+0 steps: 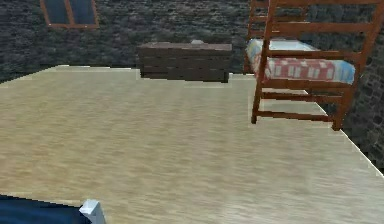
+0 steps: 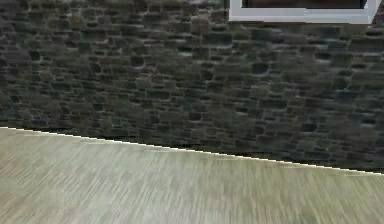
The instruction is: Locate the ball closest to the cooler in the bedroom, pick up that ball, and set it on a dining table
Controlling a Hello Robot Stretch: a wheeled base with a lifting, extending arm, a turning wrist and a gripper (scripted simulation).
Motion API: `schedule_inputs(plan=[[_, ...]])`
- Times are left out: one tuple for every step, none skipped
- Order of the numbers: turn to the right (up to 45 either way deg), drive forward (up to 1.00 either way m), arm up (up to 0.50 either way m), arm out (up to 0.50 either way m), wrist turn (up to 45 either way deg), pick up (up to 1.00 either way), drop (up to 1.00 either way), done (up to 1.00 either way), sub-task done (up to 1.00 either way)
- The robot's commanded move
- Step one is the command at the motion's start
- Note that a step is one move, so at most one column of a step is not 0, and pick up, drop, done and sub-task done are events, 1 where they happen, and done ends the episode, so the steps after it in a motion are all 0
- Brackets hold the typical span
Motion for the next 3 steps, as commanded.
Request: schedule_inputs(plan=[[3.0,0.00,0.00,0.00,0.0,0.00,0.00,0.00,0.00],[0.0,1.00,0.00,0.00,0.0,0.00,0.00,0.00,0.00],[-33.0,0.00,0.00,0.00,0.0,0.00,0.00,0.00,0.00]])
